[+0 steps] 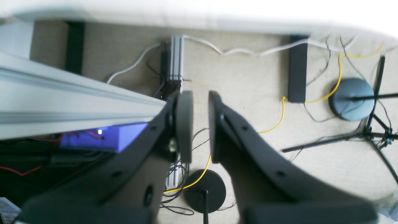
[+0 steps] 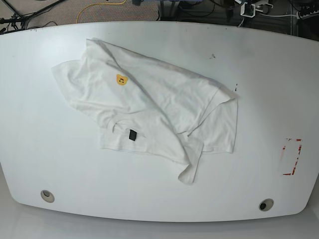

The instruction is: Fold the T-shirt properly

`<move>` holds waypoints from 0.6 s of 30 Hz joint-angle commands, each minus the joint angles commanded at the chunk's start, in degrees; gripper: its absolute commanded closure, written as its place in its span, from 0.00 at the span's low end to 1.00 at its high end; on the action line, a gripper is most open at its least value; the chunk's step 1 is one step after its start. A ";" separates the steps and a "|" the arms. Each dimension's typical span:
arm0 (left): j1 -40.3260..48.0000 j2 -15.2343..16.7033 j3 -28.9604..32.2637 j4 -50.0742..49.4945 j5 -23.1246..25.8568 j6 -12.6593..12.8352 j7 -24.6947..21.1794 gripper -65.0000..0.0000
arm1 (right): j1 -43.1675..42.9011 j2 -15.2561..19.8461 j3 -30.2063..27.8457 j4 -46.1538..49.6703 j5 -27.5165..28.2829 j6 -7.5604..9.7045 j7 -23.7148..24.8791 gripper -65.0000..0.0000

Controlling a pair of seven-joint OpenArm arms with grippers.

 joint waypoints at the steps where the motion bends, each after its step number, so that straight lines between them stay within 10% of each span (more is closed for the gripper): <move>1: 0.22 0.19 -0.08 0.35 0.02 -0.02 0.01 0.58 | -0.18 -0.01 -0.07 0.26 0.01 0.01 0.02 0.87; 18: 3.91 2.51 0.76 7.30 -1.62 0.09 0.10 0.58 | -5.56 -0.15 -0.45 3.50 -0.11 -0.54 0.51 0.87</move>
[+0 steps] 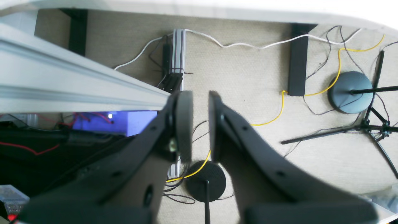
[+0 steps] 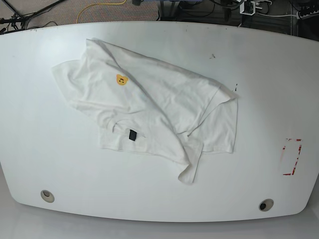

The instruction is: Fold the T-shirt properly

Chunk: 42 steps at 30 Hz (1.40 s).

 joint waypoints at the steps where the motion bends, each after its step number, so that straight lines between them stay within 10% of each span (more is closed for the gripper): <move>1: 0.07 -0.01 -0.01 0.27 -0.09 0.00 -0.02 0.58 | 0.05 -0.01 -0.01 0.07 -0.01 -0.04 0.06 0.87; 42: -7.48 -0.96 -1.98 2.16 -0.52 -0.09 -0.61 0.57 | 22.46 -3.24 -3.44 0.00 -0.06 0.22 -1.31 0.78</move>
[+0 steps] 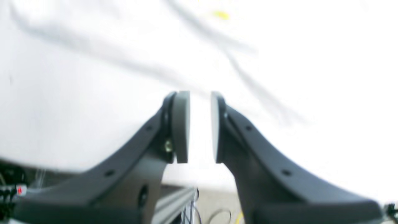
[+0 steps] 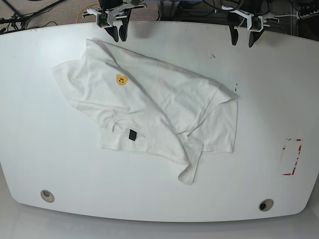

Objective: Fold the T-shirt properly
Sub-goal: 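Lower the right gripper toward the shirt near the yellow patch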

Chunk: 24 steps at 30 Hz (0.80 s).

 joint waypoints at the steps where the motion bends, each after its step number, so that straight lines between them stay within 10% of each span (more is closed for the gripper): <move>1: -0.02 -0.04 0.14 0.04 -0.07 -0.02 -0.03 0.57 | 0.44 0.00 0.10 -0.01 0.03 0.00 -0.23 0.77; 24: -10.23 -0.35 0.27 4.56 0.26 0.10 4.55 0.28 | 14.21 2.28 -0.05 -0.17 0.14 -0.09 -17.45 0.64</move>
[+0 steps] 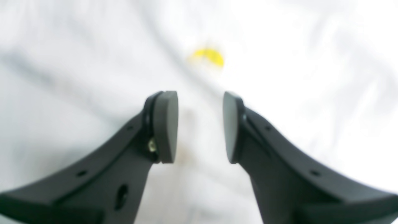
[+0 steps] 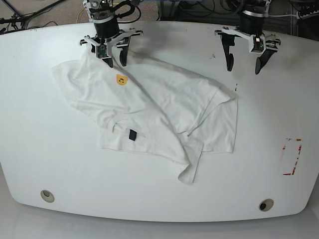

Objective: Fold the T-shirt properly
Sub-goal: 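Lower the right gripper toward the shirt near the yellow patch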

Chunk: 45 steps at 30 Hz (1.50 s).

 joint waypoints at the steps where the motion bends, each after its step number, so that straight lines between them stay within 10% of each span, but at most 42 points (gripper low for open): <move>1: -0.28 -0.05 0.02 0.28 -0.02 -0.02 0.14 0.28 | 0.26 0.04 -0.03 -0.02 -0.04 0.06 -0.46 0.63; 17: 3.85 -3.44 -1.95 3.76 -0.57 -0.02 -2.23 0.23 | 6.75 0.82 -9.34 1.52 -9.08 -0.10 -2.08 0.41; 27: -0.52 -2.78 -3.06 5.95 -4.47 -4.32 -1.27 0.25 | 15.09 -1.83 -3.33 1.89 -11.72 0.06 -3.53 0.39; 31: -4.67 -2.39 -3.22 6.75 -9.12 -8.27 1.96 0.30 | 18.73 -2.73 2.03 1.92 -10.29 0.47 -4.80 0.39; 45: -10.03 -2.63 -2.61 4.24 -15.89 -8.04 9.61 0.26 | 17.62 -2.69 8.79 5.03 1.61 2.55 -7.32 0.40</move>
